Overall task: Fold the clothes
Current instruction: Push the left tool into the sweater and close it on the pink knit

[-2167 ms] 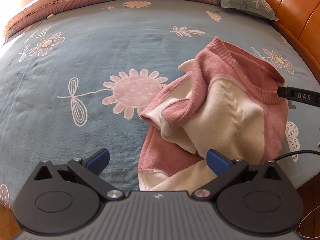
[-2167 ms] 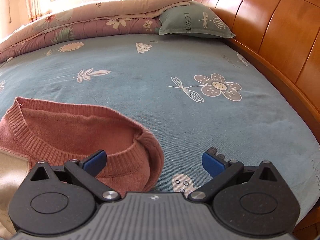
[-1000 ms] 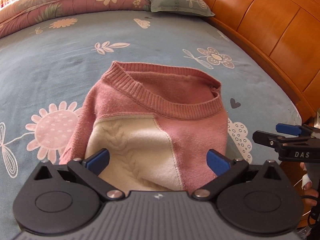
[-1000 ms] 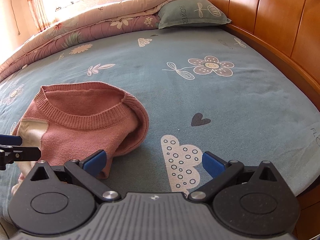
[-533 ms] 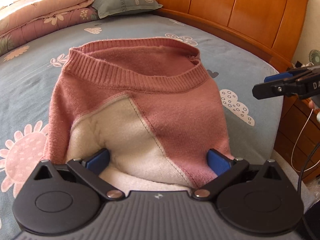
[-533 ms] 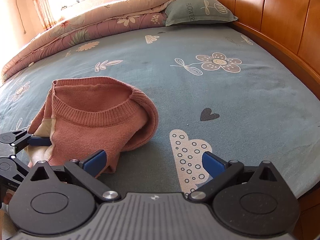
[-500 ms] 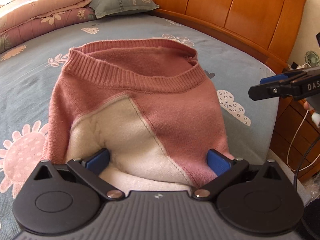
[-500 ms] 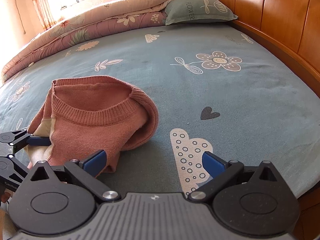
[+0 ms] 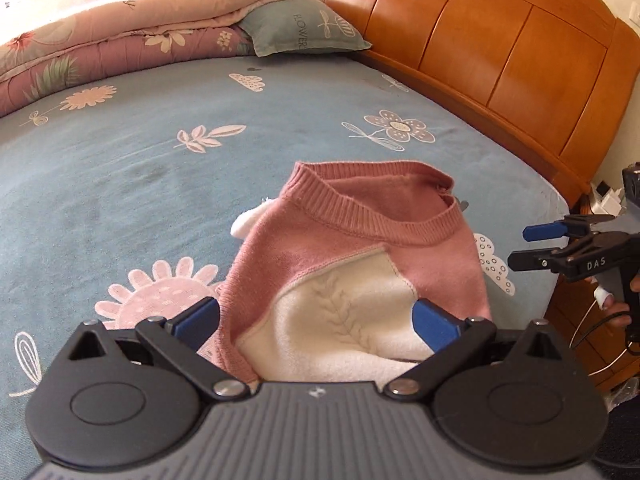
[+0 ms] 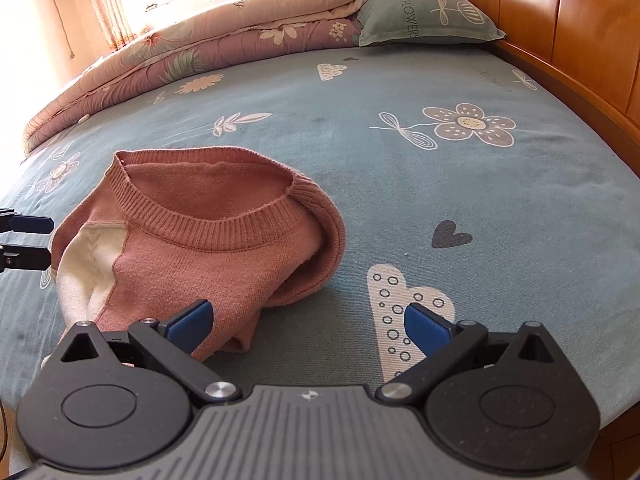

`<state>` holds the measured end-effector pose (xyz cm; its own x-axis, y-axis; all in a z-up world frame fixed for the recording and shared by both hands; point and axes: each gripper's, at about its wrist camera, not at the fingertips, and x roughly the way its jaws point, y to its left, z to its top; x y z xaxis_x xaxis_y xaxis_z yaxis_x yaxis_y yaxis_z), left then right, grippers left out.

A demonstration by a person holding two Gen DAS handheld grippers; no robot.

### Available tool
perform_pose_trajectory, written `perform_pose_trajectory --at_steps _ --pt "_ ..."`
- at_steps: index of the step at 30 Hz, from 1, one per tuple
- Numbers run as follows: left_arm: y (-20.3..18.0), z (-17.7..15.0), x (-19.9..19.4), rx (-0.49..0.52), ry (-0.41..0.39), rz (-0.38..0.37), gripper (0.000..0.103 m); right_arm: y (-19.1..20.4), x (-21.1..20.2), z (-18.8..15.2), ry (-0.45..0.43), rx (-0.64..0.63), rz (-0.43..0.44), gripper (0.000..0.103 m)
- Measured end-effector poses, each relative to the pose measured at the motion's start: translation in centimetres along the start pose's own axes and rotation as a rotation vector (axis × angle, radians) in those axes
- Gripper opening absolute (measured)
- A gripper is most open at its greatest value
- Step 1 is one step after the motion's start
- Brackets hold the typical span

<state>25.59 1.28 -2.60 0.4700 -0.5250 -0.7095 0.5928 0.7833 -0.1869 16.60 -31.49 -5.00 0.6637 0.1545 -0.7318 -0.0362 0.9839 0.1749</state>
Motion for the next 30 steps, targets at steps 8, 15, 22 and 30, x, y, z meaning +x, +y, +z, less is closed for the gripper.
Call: perform_pose_trajectory --at_steps 8,15,22,30 --pt "3.1 0.1 0.7 0.012 0.007 0.066 0.102 1.1 0.4 0.2 0.006 -0.023 0.05 0.103" --pt "7.0 0.4 1.5 -0.081 0.006 0.065 0.1 0.6 1.4 -0.4 0.044 0.001 0.028 0.103" --pt "5.5 0.5 3.1 -0.072 -0.008 -0.17 0.101 0.5 2.1 -0.7 0.073 0.017 0.015 0.103" --pt "3.1 0.7 3.6 -0.05 0.064 -0.373 0.1 1.2 1.7 -1.1 0.069 -0.017 0.0 0.103"
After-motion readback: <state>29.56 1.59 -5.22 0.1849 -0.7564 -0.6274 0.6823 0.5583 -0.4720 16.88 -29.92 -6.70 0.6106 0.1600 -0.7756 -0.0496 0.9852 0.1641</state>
